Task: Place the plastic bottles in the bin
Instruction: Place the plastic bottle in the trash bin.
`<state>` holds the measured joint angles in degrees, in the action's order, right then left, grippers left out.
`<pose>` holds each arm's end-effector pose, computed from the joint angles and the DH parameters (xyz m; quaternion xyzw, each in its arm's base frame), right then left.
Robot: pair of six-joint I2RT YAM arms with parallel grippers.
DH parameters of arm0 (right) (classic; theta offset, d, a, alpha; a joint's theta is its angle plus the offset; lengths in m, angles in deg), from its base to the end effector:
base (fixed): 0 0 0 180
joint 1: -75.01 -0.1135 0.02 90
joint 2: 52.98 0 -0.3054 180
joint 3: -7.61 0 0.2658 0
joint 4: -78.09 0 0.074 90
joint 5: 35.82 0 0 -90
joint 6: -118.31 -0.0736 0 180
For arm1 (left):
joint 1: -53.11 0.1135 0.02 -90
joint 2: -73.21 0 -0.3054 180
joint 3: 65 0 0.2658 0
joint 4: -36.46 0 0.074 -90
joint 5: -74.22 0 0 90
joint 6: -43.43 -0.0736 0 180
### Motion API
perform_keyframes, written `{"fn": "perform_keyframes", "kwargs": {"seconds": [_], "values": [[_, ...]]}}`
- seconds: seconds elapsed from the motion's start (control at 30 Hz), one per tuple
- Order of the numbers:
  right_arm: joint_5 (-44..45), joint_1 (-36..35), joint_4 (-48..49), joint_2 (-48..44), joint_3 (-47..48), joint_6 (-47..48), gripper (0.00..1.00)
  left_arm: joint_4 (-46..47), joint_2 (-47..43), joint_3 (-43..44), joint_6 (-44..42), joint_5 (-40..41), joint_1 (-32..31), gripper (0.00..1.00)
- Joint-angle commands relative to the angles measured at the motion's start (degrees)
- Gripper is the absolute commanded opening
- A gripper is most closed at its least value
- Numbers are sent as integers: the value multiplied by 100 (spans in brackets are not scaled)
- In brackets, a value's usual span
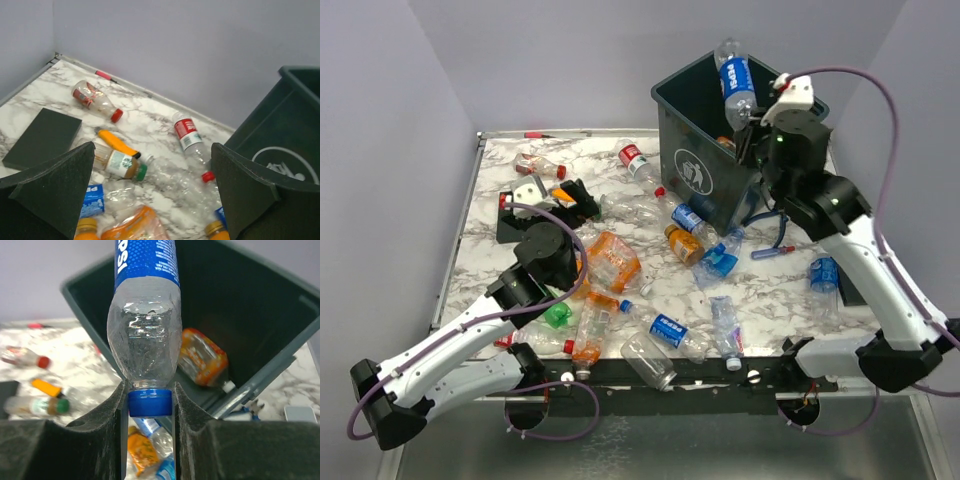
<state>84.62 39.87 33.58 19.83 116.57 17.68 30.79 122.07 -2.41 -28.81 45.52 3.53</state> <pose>0.2507 0.1309 0.5421 0.0127 0.7500 0.0623 0.6584 0.1695 -0.0994 0.4219 -0.2155 0.6480 -0.0819 0.7259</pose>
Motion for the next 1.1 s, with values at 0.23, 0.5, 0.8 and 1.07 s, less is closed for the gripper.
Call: {"fn": "perform_keyframes", "kwargs": {"seconds": [0.23,0.5,0.8,1.07], "values": [[383,433,139,813,14,48,1,158,6,-243,-883,418,-179,99],[107,635,-274,1059,637,-151,76,169,31,-266,-912,331,-296,99],[-2642,624,-396,-117,329,-181,80,173,186,-259,-955,228,-322,99],[-4191,622,1531,-2746,-3392,-784,80,240,688,-281,-1228,136,-372,99]]}}
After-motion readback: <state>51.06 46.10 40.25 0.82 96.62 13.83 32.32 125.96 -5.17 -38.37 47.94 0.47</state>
